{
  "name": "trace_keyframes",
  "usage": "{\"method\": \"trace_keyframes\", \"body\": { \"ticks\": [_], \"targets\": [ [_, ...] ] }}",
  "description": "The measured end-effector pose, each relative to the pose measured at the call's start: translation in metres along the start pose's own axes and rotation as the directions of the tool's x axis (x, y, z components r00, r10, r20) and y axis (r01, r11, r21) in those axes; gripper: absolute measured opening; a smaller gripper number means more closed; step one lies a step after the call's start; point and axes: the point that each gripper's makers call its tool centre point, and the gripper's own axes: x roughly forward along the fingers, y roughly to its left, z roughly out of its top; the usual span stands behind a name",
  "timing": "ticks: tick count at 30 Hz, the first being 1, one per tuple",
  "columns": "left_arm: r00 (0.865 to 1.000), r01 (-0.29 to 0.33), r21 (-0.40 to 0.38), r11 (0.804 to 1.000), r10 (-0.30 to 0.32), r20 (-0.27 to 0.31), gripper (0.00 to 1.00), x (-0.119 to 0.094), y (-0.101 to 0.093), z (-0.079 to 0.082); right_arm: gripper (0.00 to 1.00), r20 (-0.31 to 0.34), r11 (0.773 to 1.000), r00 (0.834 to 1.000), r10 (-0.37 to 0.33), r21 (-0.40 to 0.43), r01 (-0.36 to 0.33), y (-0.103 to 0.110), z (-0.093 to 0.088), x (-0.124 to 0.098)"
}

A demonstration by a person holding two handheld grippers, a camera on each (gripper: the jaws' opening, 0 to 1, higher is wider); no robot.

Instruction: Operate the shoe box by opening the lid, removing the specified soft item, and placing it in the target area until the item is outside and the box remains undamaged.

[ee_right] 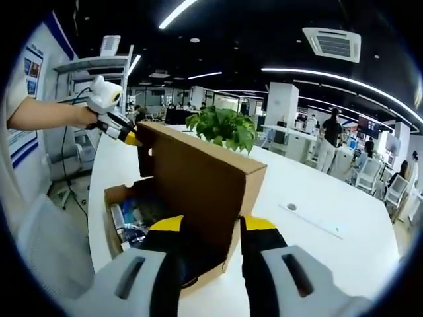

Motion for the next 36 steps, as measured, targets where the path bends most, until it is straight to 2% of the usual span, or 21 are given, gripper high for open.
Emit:
{"method": "trace_keyframes", "body": {
  "ticks": [14,19,26,36],
  "targets": [
    [1.000,-0.024,-0.011,1.000,0.024,0.013,0.05,0.016,0.015,0.006,0.25,0.008,1.000,1.000,-0.019,-0.008,0.019,-0.016,0.001,0.011],
    [1.000,-0.024,-0.024,0.999,0.024,0.020,0.04,0.019,0.018,0.007,0.22,-0.026,1.000,1.000,-0.018,-0.015,0.017,-0.016,-0.014,0.012],
    [0.999,-0.024,-0.032,0.999,0.025,0.027,0.04,0.023,0.021,0.008,0.19,-0.093,1.000,0.995,-0.019,-0.016,0.018,-0.014,-0.047,0.010],
    [0.999,-0.028,-0.030,0.999,0.028,0.027,0.05,0.033,0.025,0.010,0.11,-0.161,0.998,0.986,-0.046,0.031,0.052,-0.020,-0.079,0.013]
  ]
}}
